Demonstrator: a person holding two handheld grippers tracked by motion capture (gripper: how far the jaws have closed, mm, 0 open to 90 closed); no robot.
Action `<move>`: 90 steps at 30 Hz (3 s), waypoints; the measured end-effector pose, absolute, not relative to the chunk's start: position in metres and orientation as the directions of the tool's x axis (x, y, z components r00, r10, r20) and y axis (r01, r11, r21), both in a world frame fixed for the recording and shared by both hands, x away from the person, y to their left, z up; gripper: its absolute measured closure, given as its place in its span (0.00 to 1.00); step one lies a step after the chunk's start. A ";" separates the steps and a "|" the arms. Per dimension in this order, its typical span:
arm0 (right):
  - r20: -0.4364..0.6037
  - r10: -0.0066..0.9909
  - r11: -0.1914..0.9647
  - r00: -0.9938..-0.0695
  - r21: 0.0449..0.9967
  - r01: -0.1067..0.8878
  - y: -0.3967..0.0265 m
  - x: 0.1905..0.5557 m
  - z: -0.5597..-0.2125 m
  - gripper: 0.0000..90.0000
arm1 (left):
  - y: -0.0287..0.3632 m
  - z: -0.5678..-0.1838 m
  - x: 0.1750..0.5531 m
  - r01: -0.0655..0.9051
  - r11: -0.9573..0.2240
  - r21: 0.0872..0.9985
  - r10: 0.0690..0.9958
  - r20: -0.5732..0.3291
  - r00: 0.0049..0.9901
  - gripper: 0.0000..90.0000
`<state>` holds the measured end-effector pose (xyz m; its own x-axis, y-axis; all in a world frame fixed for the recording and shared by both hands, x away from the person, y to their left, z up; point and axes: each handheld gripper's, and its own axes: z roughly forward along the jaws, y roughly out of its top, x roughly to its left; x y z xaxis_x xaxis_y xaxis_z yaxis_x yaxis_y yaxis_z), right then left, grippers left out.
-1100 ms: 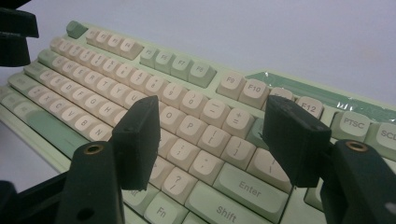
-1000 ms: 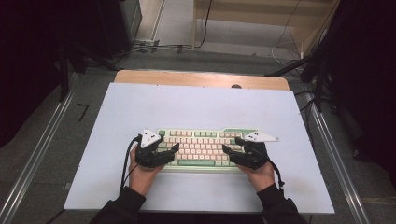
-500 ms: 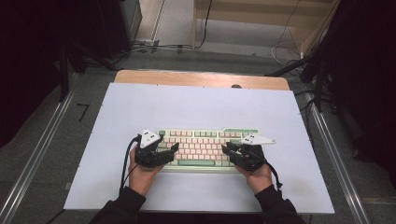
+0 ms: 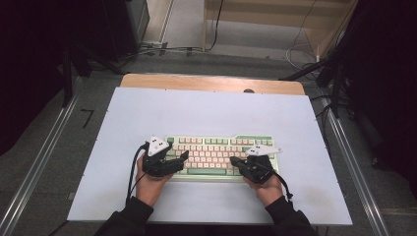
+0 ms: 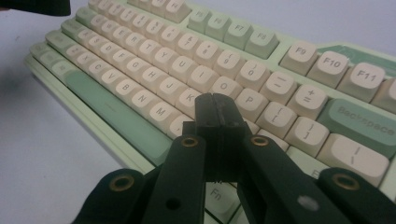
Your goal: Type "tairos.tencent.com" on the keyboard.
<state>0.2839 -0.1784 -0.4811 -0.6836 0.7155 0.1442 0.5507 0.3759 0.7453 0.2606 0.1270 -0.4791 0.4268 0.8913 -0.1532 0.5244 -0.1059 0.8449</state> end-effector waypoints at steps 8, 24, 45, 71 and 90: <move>0.144 0.712 0.396 -0.687 0.726 0.562 -0.176 0.286 -0.488 0.97 | 0.127 -0.479 0.261 0.525 -0.109 0.844 0.891 -0.152 0.428 0.35; 0.140 0.708 0.403 -0.692 0.725 0.559 -0.174 0.286 -0.489 0.97 | 0.126 -0.480 0.261 0.529 -0.113 0.841 0.891 -0.150 0.429 0.36; 0.223 0.765 0.229 -0.604 0.782 0.580 -0.197 0.299 -0.476 0.18 | 0.125 -0.480 0.261 0.530 -0.107 0.841 0.889 -0.158 0.430 0.36; 0.200 0.781 0.254 -0.592 0.764 0.593 -0.196 0.298 -0.476 0.19 | 0.102 -0.480 0.278 0.539 -0.141 0.831 0.814 -0.213 0.541 1.00; 0.186 0.783 0.267 -0.594 0.762 0.590 -0.195 0.297 -0.477 0.20 | 0.083 -0.490 0.291 0.565 -0.169 0.808 0.801 -0.221 0.556 1.00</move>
<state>0.2966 -0.1948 -0.4774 -0.5936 0.7831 0.1856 0.5902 0.2668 0.7619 0.2915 0.0834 -0.4895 0.5560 0.8011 -0.2215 0.5646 -0.1685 0.8079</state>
